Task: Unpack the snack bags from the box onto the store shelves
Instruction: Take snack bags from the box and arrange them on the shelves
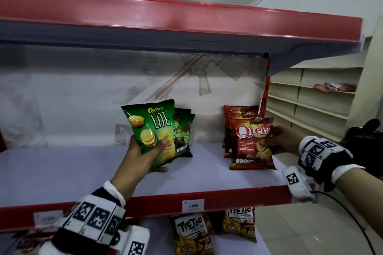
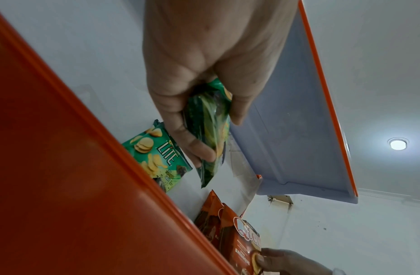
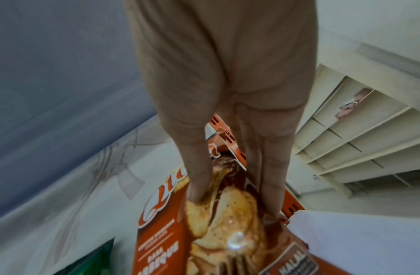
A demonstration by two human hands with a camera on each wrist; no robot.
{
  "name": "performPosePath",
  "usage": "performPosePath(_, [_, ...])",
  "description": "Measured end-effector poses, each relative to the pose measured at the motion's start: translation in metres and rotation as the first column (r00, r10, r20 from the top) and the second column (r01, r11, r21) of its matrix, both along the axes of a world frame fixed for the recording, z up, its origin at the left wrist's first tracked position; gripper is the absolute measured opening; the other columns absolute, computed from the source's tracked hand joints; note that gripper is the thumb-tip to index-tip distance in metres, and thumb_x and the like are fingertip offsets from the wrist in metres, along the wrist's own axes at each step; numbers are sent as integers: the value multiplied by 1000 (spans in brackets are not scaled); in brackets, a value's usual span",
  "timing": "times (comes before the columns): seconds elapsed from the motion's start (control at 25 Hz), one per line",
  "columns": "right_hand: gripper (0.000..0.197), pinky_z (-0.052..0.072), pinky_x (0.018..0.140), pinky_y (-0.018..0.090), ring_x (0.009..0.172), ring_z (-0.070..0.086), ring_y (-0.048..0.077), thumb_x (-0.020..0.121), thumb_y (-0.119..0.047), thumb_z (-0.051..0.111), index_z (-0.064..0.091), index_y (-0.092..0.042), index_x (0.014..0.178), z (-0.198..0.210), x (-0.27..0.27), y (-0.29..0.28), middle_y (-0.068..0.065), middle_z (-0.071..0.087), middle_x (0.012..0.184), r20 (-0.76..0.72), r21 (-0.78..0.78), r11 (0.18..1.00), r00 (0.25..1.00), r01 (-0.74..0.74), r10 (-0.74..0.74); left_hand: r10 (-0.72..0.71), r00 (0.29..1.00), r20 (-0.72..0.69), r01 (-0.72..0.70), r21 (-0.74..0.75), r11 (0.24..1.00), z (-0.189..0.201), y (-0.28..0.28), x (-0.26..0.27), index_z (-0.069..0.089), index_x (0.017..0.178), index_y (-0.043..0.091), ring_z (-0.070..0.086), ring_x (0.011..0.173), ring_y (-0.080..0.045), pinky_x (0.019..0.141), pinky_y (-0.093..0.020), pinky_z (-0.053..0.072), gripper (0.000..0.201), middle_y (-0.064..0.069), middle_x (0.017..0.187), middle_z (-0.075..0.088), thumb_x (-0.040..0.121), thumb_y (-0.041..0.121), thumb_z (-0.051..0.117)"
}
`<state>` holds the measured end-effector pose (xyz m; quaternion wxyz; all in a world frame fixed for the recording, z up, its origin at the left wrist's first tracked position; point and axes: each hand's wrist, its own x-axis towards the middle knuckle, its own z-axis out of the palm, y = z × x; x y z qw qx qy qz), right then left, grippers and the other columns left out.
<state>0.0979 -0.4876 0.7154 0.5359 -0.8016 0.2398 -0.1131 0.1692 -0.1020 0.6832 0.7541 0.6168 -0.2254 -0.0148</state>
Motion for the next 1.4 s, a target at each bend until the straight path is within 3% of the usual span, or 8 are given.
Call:
performPosePath(0.24, [53, 55, 75, 36, 89, 64, 28, 75, -36, 77, 53, -3, 108, 36, -9, 21, 13, 63, 105, -269, -387, 922, 958, -12, -100, -33, 999, -29, 32, -16, 999, -3, 9, -3, 53, 114, 35, 71, 90, -16, 63, -44, 59, 52, 15, 104, 70, 67, 32, 73])
performPosePath(0.36, [93, 47, 87, 35, 105, 60, 28, 76, -52, 70, 23, -9, 145, 70, -17, 60, 13, 53, 134, -76, -688, 723, 983, 67, -164, -72, 997, -31, 73, 24, 997, -1, 14, -6, 55, 118, 29, 72, 91, -19, 61, -44, 59, 54, 8, 108, 71, 68, 31, 72])
performPosePath(0.52, [113, 55, 80, 28, 94, 70, 17, 57, -61, 73, 13, -35, 148, 80, -10, 152, 2, 59, 129, 124, -374, 875, 918, -308, 376, -87, 996, 24, 83, 143, 986, 5, 14, -8, 58, 114, 20, 72, 87, -20, 60, -41, 60, 44, -2, 110, 69, 73, 24, 72])
performPosePath(0.64, [88, 59, 59, 30, 79, 72, 22, 69, -27, 81, 31, -28, 142, 71, 20, 194, 4, 63, 107, 191, -235, 853, 839, -465, 510, -66, 995, 70, 48, 234, 971, 6, 18, -4, 58, 113, 14, 72, 83, -23, 62, -41, 61, 38, -7, 106, 70, 78, 19, 71])
performPosePath(0.84, [54, 56, 45, 31, 48, 62, 16, 80, 0, 71, 45, -6, 127, 58, 72, 201, 10, 62, 79, 173, -134, 933, 919, -335, 355, 104, 991, 84, -130, 433, 892, -11, 62, 12, 48, 122, 20, 66, 95, -22, 78, -34, 53, 50, -5, 108, 64, 80, 32, 72])
performPosePath(0.96, [55, 57, 45, 34, 45, 62, 20, 80, 3, 70, 43, -1, 127, 45, 94, 193, 16, 61, 73, 82, -72, 961, 958, -268, 274, 181, 973, 142, -228, 497, 837, -28, 84, 18, 58, 112, 18, 66, 89, -24, 67, -28, 49, 36, -5, 100, 68, 80, 28, 73])
performPosePath(1.24, [63, 55, 77, 52, 66, 63, 30, 74, 2, 76, 42, 8, 127, 27, 116, 199, 17, 64, 79, 20, -105, 975, 980, -195, 198, 182, 921, 346, -380, 687, 620, -46, 85, 23, 64, 92, 33, 60, 72, -7, 67, -23, 43, 15, 12, 80, 66, 83, 44, 66])
performPosePath(1.4, [82, 55, 84, 45, 99, 62, 33, 73, -32, 80, 35, -12, 137, 41, 105, 203, 16, 56, 120, -75, -407, 906, 993, -117, 95, 196, 906, 376, -419, 722, 550, -48, 84, 23, 61, 79, 38, 59, 73, -4, 60, -19, 40, 18, 16, 75, 68, 83, 56, 59])
